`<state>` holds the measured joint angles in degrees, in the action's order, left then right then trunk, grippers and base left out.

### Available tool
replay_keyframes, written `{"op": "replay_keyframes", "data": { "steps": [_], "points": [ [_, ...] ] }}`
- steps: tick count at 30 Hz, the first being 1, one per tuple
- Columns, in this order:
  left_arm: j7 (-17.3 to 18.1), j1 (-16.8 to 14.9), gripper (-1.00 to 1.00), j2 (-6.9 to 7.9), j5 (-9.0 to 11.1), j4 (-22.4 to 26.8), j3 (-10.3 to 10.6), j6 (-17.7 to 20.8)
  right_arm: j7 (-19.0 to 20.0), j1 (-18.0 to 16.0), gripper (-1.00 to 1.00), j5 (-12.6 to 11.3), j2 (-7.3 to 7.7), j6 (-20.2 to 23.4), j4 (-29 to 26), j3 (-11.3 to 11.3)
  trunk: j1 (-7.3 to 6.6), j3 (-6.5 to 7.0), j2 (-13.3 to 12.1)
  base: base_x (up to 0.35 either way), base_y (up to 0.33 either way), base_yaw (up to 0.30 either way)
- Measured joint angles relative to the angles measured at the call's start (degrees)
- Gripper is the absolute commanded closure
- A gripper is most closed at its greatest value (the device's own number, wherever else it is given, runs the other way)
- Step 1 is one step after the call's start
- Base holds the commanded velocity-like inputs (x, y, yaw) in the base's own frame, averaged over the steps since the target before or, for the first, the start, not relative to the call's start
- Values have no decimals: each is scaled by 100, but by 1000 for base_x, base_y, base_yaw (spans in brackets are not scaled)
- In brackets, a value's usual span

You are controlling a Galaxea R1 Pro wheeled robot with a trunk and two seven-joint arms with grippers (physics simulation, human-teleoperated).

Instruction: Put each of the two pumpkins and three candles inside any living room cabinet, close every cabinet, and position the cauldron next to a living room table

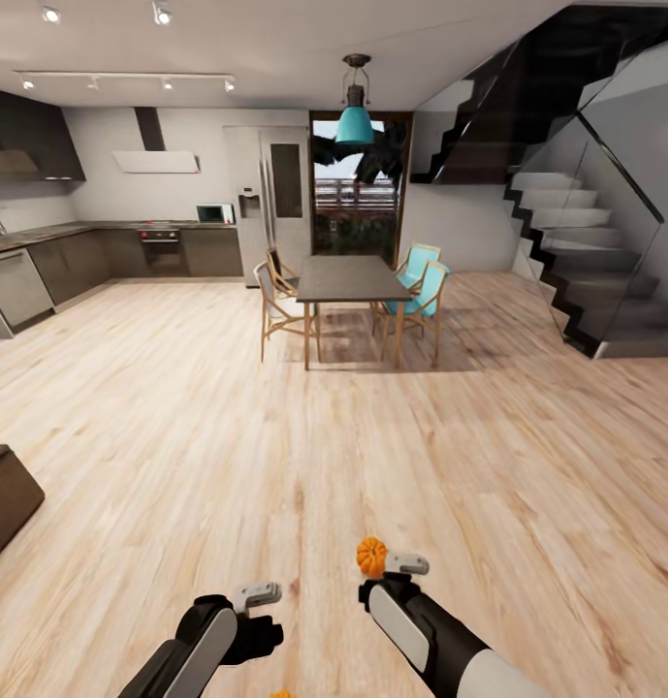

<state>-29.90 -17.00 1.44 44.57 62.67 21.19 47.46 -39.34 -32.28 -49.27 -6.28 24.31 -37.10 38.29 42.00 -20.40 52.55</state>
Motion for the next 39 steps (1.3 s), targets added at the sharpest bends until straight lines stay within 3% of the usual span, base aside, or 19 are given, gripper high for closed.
{"op": "replay_keyframes", "data": {
  "steps": [13,21,30,39],
  "points": [
    [0,3,-100,1,1,2,-2,-17,-21,-1,-100,1,-1,3,6,5,0,0,0,240,-176,134],
    [0,1,-100,-8,0,1,-8,-13,-22,-1,-100,1,0,7,8,5,2,0,0,-12,-140,88],
    [0,2,-100,-2,1,2,-10,-17,-31,-1,-100,0,-8,1,11,12,2,0,0,23,-150,255],
    [0,2,-100,-4,1,0,-7,-21,-34,0,-100,0,-9,0,9,12,1,0,0,42,-161,26]
  ]
}}
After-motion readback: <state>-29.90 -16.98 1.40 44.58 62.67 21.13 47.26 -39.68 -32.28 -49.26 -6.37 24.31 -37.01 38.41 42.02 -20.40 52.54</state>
